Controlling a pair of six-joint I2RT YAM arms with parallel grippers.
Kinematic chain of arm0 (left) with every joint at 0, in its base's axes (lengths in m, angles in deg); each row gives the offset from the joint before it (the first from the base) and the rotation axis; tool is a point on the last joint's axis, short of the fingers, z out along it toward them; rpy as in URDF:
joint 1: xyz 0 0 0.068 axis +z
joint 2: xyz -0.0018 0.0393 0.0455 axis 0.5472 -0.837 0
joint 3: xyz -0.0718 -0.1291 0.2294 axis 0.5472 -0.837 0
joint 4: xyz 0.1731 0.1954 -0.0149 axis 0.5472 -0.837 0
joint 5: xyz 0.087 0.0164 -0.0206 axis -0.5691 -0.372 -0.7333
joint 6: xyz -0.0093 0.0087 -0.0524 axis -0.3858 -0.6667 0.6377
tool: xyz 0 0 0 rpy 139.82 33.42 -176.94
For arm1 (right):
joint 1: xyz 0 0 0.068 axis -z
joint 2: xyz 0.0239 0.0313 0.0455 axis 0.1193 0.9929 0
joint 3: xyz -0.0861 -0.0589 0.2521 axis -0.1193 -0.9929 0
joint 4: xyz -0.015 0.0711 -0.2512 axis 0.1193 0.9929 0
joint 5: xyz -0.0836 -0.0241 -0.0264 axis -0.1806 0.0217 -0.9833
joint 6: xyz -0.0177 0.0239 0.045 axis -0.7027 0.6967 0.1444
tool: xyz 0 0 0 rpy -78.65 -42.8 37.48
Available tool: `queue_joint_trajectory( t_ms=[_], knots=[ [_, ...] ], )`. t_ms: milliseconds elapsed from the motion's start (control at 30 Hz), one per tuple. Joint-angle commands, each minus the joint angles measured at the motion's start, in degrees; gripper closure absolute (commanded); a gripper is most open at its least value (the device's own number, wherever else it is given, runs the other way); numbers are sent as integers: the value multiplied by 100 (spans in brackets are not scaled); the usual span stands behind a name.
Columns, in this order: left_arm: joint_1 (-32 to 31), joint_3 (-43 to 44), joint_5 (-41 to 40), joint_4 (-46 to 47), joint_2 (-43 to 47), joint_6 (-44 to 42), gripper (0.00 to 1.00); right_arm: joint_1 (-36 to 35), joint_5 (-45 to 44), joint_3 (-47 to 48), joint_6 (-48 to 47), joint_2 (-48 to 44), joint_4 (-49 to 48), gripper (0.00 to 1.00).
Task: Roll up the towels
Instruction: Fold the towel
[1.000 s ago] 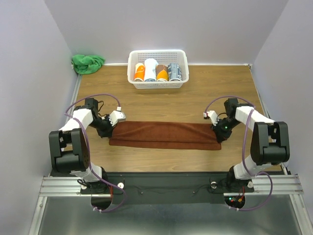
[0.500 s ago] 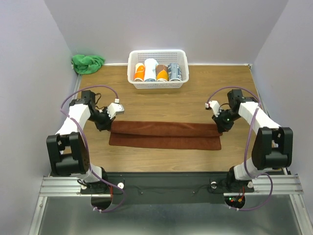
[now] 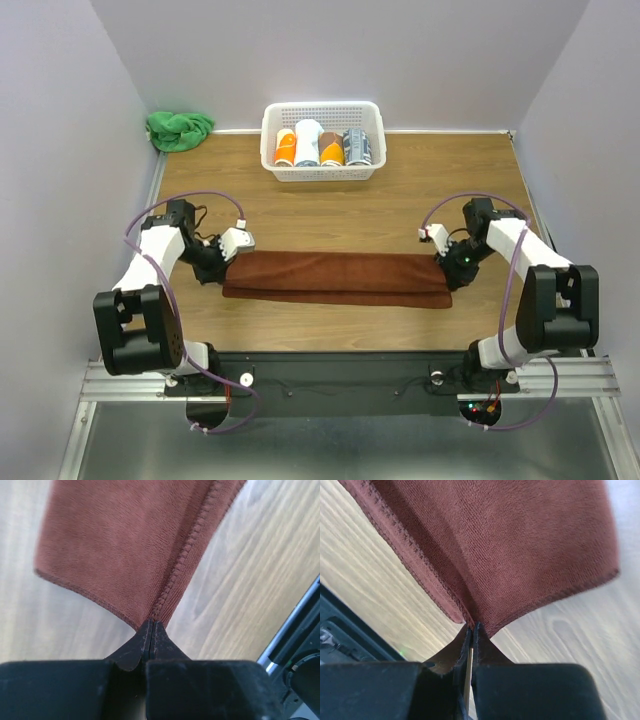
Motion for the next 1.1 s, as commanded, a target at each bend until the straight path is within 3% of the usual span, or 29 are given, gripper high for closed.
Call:
queue_joint_trajectory(
  t_ms=[0, 67, 133, 167, 200, 233, 267, 333, 433, 533, 633, 733, 933, 1067],
  knots=[
    [42, -225, -211, 186, 3, -37, 100, -51, 49, -69, -105, 256, -166, 99],
    [42, -234, -228, 257, -84, -19, 99, -43, 102, -17, -70, 352, -148, 94],
    [42, -217, -246, 283, -128, 69, 86, -51, 111, 1, -52, 327, -131, 85],
    [51, -199, -246, 257, -111, 60, 79, -51, 102, 27, -35, 292, -113, 75],
    [42, -173, -229, 222, -85, 52, 71, -51, 102, 62, -43, 248, -44, 53],
    [42, -112, -194, 126, -32, 34, 59, -51, 111, 89, -35, 73, -8, 45],
    [42, -94, -133, 73, 125, -1, 54, -51, 120, 133, -26, -24, 97, 37],
    [51, -32, -79, -67, 284, -54, 43, -51, 251, 307, -26, -348, 273, 31],
    [42, 117, 26, -305, 556, -98, 42, -51, 418, 580, 79, -639, 484, 30],
    [51, 205, 175, -288, 566, 42, 44, -51, 602, 844, 220, -606, 537, 36],
    [25, 398, 430, 105, 251, 786, 52, -51, 752, 1055, 395, 7, 502, 51],
    [-2, 521, 466, 327, 4, 1166, 57, -43, 735, 1117, 554, 369, 371, 57],
    [-63, 592, 439, 1074, -348, 2089, 62, -200, 429, 679, 783, 853, 54, 68],
    [-99, 487, 457, 1197, -489, 2143, 62, -201, 208, 248, 660, 766, 27, 76]
  ],
)
